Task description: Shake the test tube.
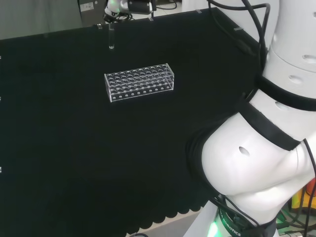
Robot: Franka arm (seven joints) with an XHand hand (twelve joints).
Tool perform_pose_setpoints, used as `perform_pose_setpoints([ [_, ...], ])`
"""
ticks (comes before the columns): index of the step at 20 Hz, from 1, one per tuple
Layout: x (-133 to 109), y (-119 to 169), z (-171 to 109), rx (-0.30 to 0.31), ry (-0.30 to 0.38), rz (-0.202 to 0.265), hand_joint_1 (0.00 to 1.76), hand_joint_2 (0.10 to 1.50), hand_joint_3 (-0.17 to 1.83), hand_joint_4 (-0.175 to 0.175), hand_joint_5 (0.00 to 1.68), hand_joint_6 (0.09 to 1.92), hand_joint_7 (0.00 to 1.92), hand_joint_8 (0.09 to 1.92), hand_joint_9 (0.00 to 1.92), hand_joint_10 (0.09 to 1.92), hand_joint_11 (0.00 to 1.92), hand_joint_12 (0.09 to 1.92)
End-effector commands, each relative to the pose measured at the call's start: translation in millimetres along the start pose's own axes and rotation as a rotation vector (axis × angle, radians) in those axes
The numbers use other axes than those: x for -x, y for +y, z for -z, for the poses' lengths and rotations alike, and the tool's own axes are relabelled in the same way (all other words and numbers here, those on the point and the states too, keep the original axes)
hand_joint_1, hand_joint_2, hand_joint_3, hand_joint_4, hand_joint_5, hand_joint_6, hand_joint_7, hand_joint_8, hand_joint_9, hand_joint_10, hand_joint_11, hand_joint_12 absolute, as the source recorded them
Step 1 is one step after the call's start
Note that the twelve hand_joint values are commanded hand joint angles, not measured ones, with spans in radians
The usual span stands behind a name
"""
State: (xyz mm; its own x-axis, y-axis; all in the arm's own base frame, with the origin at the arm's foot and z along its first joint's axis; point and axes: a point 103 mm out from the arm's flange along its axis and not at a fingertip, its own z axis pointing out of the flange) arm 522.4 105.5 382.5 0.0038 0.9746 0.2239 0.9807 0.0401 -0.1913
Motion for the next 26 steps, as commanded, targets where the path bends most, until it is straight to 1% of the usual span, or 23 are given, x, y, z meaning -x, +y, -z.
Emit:
perform_pose_setpoints([
  [1, 61, -4, -6, -0.026, -0.049, -0.115, 1.43, 0.83, 0.19, -0.175, 1.47, 0.12, 1.85, 0.20, 1.48, 0.16, 1.25, 0.89],
  [4, 94, -5, -9, -0.033, -0.090, -0.198, 1.43, 0.83, 0.19, -0.175, 1.47, 0.12, 1.85, 0.20, 1.48, 0.16, 1.25, 0.89],
  [6, 115, -8, -9, -0.030, -0.108, -0.245, 1.43, 0.83, 0.19, -0.175, 1.47, 0.12, 1.85, 0.20, 1.48, 0.16, 1.25, 0.89],
  [11, 165, -19, 0, -0.015, -0.138, -0.341, 1.43, 0.82, 0.20, -0.175, 1.47, 0.11, 1.85, 0.20, 1.48, 0.16, 1.24, 0.89],
  [13, 179, -22, 5, -0.004, -0.145, -0.374, 1.43, 0.82, 0.20, -0.175, 1.47, 0.11, 1.85, 0.19, 1.48, 0.16, 1.24, 0.89],
  [15, 187, -25, 10, 0.007, -0.140, -0.394, 1.43, 0.82, 0.21, -0.175, 1.47, 0.11, 1.85, 0.19, 1.48, 0.16, 1.24, 0.89],
  [17, 188, -26, 13, 0.014, -0.134, -0.397, 1.43, 0.82, 0.21, -0.175, 1.47, 0.11, 1.85, 0.19, 1.48, 0.16, 1.24, 0.89],
  [20, 177, -23, 12, 0.020, -0.120, -0.373, 1.43, 0.82, 0.21, -0.175, 1.47, 0.11, 1.85, 0.19, 1.48, 0.16, 1.24, 0.89],
  [23, 153, -15, 5, 0.016, -0.096, -0.328, 1.43, 0.81, 0.22, -0.175, 1.47, 0.11, 1.85, 0.19, 1.48, 0.16, 1.24, 0.89],
  [26, 124, -7, -1, 0.011, -0.071, -0.268, 1.43, 0.81, 0.22, -0.175, 1.48, 0.11, 1.85, 0.19, 1.48, 0.16, 1.24, 0.89],
])
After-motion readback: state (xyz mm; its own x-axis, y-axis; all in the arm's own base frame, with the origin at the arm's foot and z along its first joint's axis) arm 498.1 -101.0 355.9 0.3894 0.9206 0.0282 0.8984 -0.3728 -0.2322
